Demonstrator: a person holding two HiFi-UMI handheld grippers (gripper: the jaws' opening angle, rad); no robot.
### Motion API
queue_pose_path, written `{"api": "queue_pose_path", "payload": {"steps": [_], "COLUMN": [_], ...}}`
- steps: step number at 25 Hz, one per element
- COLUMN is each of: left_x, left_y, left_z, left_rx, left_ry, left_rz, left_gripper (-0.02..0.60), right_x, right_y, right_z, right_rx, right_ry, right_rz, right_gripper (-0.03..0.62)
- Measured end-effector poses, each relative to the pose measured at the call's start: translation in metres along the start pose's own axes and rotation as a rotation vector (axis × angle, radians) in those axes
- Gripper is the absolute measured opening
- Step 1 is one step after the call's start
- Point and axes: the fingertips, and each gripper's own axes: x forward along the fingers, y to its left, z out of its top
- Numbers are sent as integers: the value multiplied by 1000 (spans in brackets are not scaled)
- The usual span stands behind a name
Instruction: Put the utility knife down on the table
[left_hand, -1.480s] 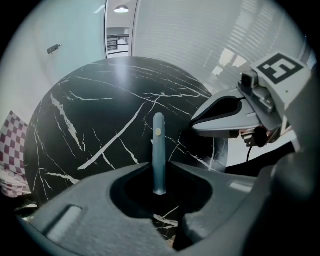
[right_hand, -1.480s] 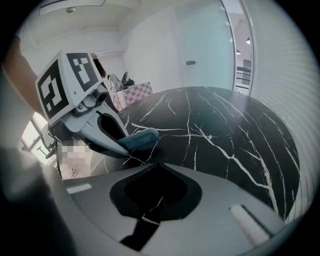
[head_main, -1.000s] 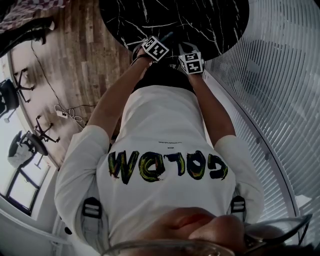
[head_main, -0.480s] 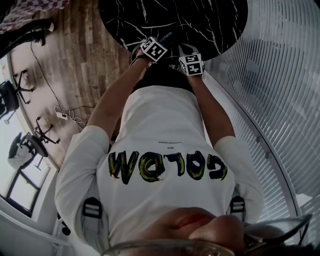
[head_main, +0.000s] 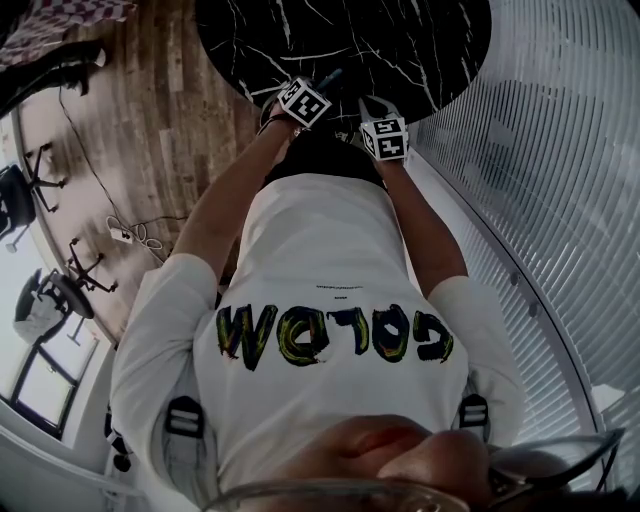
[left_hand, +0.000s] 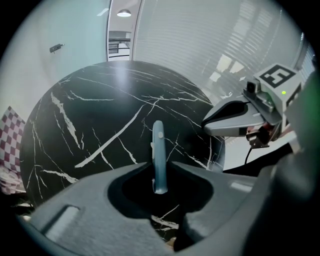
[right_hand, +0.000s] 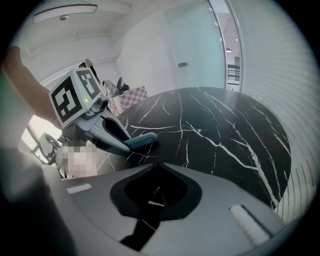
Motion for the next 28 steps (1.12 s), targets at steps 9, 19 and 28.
{"api": "queue_pose_path", "payload": {"steps": [9, 19, 28], "left_x": [-1, -14, -112], "left_y": [-9, -9, -26], "left_z": [-3, -4, 51], "left_rx": [-1, 1, -55], "left_ry": [-25, -86, -387], "left_rz": [-24, -3, 30], "left_gripper": [137, 144, 139], "right_x": [-14, -30, -81], "right_y": [-6, -7, 14], "right_z": [5, 16, 88], "right_rx": [20, 37, 37], "right_ry": [-39, -78, -263], "right_rz": [-12, -13, 42], "right_gripper": [2, 2, 2]}}
